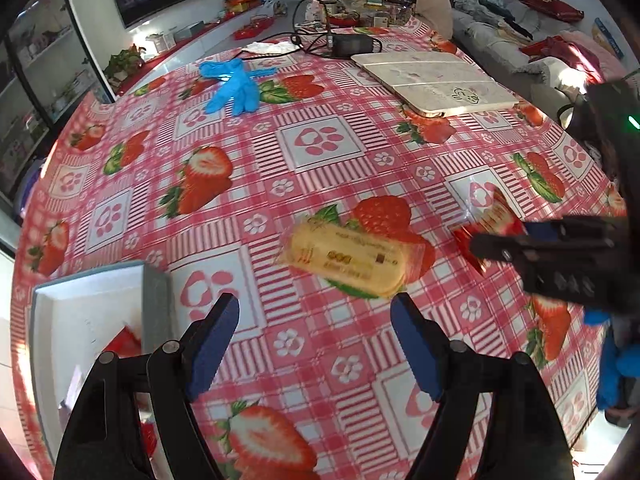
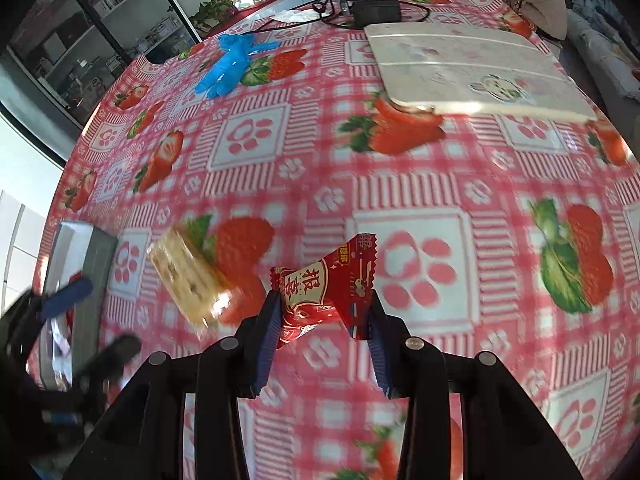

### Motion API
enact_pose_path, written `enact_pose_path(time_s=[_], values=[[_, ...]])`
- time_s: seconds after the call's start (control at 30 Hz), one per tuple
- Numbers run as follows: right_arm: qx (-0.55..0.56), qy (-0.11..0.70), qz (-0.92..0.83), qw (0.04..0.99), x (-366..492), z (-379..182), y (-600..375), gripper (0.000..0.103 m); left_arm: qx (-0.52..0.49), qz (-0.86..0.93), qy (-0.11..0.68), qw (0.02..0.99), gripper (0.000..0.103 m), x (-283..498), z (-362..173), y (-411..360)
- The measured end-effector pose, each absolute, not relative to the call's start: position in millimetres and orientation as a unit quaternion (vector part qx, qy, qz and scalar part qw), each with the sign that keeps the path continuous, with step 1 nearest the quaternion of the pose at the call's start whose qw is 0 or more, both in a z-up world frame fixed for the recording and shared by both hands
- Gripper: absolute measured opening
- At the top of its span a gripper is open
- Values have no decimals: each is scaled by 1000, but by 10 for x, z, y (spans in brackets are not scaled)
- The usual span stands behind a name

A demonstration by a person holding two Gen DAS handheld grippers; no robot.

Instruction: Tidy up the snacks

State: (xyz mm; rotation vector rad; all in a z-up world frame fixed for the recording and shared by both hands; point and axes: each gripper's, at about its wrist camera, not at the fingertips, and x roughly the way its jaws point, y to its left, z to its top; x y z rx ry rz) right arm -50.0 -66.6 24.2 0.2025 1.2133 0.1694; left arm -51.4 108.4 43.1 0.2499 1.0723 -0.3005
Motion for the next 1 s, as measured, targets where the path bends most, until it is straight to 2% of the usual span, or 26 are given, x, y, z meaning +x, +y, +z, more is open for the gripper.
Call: enact_pose_path(time_s=[0.1,0.27,0.4,0.43,0.57,0.63,0.67,0.7,0.8,0.87,0.93,1.0], values=[[96,563,69,818,-879,241,-907,42,103,-125,531,831,81,-320,256,944],[102,548,62,828,-1277,247,-1109,42,-31,-84,551,830,81,-154,244,1055],[87,537,65,836,-1370,250,-1083,42,-83,3,570,818,82,-42,183,1149],[83,536,65,838,-1376,251,-1073,42,-94,14,572,815,85,-20,165,1156],[67,529,68,843,-1404,244,-1029,46,-52,59,589,804,86,52,107,996],[70,528,81,843,-1414,242,-1015,68,-22,62,582,810,87,33,102,909],[69,531,78,841,-1414,229,-1010,93,-25,57,581,812,87,16,97,910],[68,533,71,840,-1425,213,-1015,96,-33,52,581,812,87,-4,90,930],[68,523,66,847,-1466,202,-1054,96,-21,38,567,823,79,-94,106,932],[69,519,64,850,-1453,201,-1067,96,-8,19,557,830,57,-209,142,911],[65,519,60,851,-1437,201,-1062,96,17,-7,550,835,44,-354,173,885],[54,517,55,852,-1434,193,-1032,96,38,-25,542,839,41,-545,179,886]])
